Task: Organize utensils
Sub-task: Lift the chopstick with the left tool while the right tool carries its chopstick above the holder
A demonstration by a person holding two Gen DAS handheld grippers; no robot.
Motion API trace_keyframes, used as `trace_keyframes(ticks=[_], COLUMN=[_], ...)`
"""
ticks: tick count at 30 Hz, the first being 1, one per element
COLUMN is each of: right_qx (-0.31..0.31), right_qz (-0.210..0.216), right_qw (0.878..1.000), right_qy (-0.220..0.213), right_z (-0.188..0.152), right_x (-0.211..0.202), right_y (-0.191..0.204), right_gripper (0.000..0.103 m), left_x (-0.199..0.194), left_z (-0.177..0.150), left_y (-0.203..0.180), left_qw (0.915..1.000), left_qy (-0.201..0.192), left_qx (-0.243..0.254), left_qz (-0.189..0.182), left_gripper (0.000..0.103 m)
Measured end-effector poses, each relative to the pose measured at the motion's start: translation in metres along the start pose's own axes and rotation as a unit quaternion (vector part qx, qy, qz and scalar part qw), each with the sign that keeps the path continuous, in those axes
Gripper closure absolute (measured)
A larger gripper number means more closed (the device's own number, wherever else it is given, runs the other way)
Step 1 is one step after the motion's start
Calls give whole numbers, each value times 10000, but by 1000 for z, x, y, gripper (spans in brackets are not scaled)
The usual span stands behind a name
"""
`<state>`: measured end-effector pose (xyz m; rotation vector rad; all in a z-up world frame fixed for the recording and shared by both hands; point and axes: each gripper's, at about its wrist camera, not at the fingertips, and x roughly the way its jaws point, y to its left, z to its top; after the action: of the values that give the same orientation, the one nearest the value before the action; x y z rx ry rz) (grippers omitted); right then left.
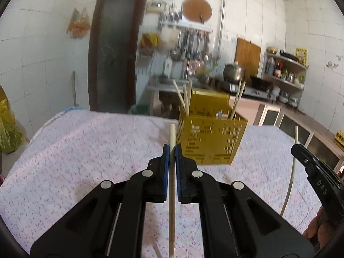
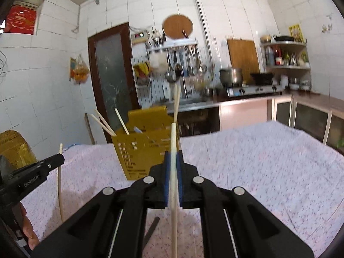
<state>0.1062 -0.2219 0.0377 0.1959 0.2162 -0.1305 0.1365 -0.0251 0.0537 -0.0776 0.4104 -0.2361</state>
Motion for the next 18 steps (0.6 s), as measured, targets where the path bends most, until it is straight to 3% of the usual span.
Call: trace_keyframes(ticks=[7,18], right_qx=[-202,-425], right_qz=[15,-19], right_qw=[9994,9974], right_qy=[-279,-583], right_z=[5,4], right_x=[-10,-24], right_y=[6,13], right_gripper=[97,97], left_x=[-14,-22], left_z=[2,3], left_y=[-1,2], left_qw=[9992,9982], left_qy=[-398,-597], left_qx=[64,75], left_qz=[45,27], left_gripper=[99,99])
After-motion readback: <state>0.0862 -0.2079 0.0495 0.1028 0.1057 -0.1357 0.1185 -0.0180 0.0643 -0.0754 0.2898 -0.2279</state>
